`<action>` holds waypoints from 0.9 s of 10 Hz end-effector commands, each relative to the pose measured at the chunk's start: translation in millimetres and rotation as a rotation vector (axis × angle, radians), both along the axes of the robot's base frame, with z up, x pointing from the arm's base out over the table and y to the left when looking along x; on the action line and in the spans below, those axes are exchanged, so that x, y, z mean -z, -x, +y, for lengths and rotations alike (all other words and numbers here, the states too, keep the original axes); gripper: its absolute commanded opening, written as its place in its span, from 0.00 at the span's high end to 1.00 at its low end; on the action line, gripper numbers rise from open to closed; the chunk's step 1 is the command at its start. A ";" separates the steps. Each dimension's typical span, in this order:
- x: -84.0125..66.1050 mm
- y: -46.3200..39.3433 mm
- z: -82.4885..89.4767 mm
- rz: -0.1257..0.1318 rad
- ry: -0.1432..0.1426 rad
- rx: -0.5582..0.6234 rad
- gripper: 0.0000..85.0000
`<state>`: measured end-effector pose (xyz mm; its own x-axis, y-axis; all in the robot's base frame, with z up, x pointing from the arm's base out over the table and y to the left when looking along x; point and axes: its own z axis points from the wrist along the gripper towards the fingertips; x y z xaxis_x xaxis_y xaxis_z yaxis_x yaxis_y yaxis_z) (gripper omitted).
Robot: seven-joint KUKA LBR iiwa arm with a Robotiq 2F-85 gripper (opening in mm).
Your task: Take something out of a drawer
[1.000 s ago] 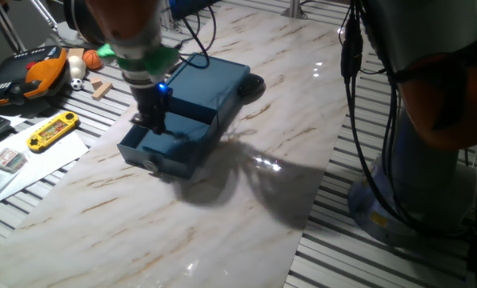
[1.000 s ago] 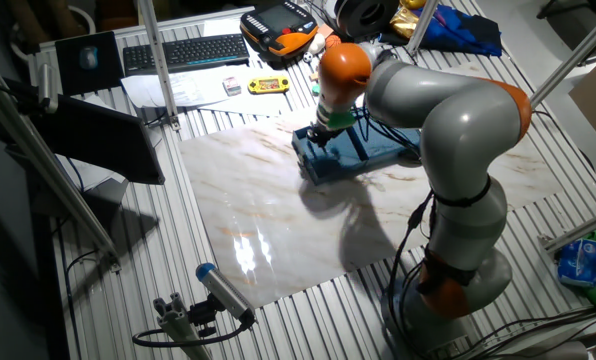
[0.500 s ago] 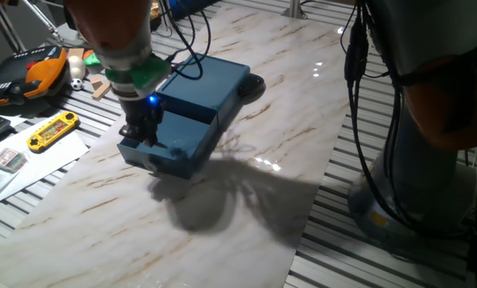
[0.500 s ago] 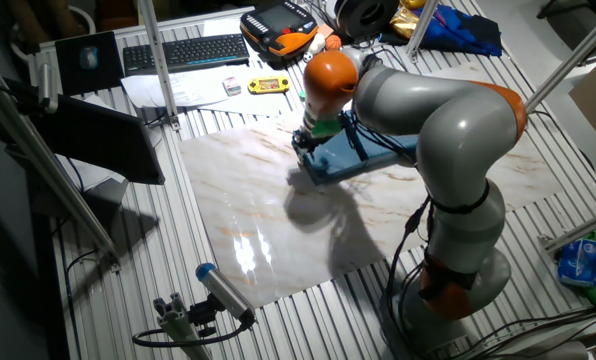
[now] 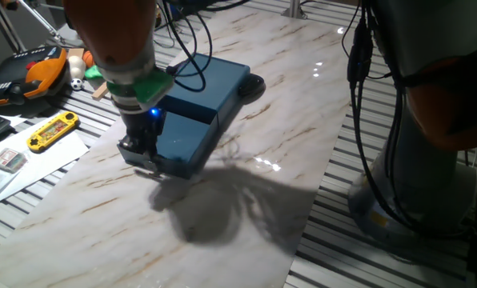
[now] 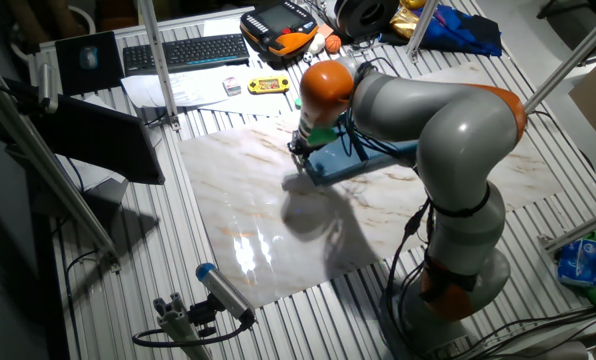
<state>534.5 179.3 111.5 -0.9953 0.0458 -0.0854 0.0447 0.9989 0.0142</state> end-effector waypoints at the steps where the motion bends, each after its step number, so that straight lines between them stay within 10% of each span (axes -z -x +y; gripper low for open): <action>1: 2.4 3.1 4.3 0.000 0.004 0.005 1.00; 9: 37.2 11.9 26.7 0.001 0.021 0.019 1.00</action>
